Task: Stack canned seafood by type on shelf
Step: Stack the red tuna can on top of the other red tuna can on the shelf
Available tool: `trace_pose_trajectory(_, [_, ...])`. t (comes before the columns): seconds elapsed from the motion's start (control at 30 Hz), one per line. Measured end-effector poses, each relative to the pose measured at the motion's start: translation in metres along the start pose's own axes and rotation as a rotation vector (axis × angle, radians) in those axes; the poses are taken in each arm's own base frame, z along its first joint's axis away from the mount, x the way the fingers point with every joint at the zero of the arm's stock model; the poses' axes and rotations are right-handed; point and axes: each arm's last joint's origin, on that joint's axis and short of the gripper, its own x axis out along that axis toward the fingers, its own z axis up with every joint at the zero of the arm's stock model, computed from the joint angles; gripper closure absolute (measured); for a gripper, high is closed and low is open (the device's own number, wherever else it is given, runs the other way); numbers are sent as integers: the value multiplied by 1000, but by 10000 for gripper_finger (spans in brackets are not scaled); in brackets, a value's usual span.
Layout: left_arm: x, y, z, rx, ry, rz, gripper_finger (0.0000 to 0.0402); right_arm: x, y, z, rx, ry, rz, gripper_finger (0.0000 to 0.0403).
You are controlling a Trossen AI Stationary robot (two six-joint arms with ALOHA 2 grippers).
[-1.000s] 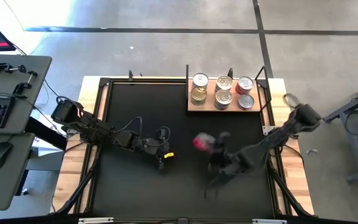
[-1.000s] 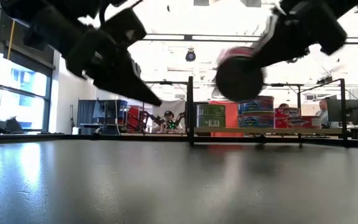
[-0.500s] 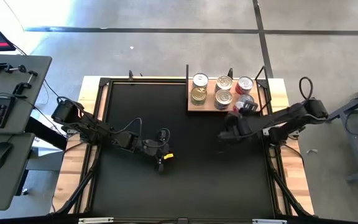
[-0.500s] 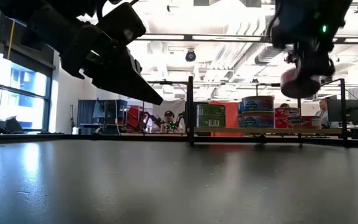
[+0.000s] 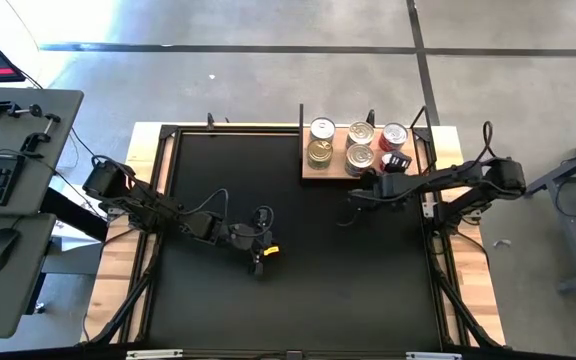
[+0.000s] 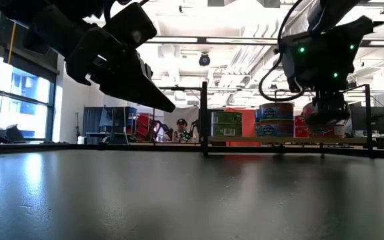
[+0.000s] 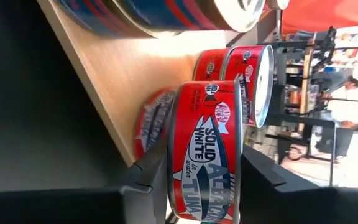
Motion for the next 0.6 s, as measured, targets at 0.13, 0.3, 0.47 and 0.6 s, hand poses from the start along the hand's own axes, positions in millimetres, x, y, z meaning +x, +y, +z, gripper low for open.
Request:
trace_pose_trajectory(0.13, [0, 0, 0, -6, -1, 0, 401, 9, -1, 2, -12, 11, -10, 255])
trace_pose_trajectory(0.3, [0, 0, 0, -8, 0, 0, 401, 16, -5, 2, -1, 46, -1, 214])
trace_pose_trajectory(0.47, [0, 0, 0, -8, 0, 0, 401, 19, -7, 2, 4, 61, 9, 209])
trace_pose_trajectory(0.6, [0, 0, 0, -8, 0, 0, 401, 19, -7, 2, 6, 66, 9, 201])
